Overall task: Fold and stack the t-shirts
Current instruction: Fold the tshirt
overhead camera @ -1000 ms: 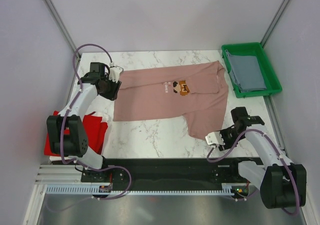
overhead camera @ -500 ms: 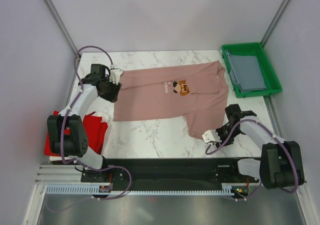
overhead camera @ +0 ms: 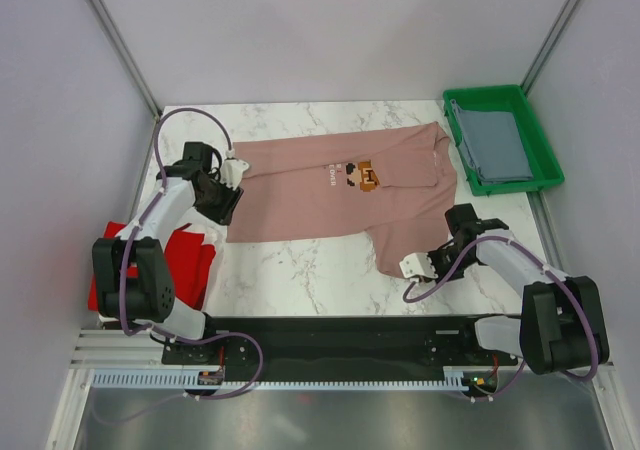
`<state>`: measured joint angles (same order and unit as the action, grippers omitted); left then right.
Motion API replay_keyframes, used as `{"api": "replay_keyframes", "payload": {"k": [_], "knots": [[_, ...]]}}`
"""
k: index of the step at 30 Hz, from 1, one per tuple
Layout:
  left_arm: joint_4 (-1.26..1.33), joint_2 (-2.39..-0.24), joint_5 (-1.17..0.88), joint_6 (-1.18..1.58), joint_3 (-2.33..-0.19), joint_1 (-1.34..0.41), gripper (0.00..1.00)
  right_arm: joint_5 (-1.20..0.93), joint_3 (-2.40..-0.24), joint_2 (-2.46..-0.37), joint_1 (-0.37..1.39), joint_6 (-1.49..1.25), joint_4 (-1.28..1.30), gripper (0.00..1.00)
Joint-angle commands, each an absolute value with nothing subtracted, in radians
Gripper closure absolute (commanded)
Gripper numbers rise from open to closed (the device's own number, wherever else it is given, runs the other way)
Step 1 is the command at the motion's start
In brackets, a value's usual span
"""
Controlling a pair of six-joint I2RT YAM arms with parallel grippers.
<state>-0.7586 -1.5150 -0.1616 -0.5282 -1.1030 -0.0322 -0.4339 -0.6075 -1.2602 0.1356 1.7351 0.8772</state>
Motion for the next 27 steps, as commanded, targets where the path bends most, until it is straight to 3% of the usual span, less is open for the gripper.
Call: {"api": "replay_keyframes", "payload": {"k": [1, 19, 27], "knots": [[-0.89, -1.493, -0.198, -0.594, -1.111, -0.028, 0.52, -0.426, -0.607, -1.243, 0.141, 1.703, 0.824, 1.0], [-0.908, -1.7, -0.233, -0.574, -1.15, -0.029, 0.46, -0.419, -0.621, -1.236, 0.14, 1.641, 0.815, 1.0], [-0.881, -1.778, -0.215, -0.565, -1.204, -0.029, 0.48, -0.416, -0.615, -1.22, 0.141, 1.623, 0.821, 1.0]]}}
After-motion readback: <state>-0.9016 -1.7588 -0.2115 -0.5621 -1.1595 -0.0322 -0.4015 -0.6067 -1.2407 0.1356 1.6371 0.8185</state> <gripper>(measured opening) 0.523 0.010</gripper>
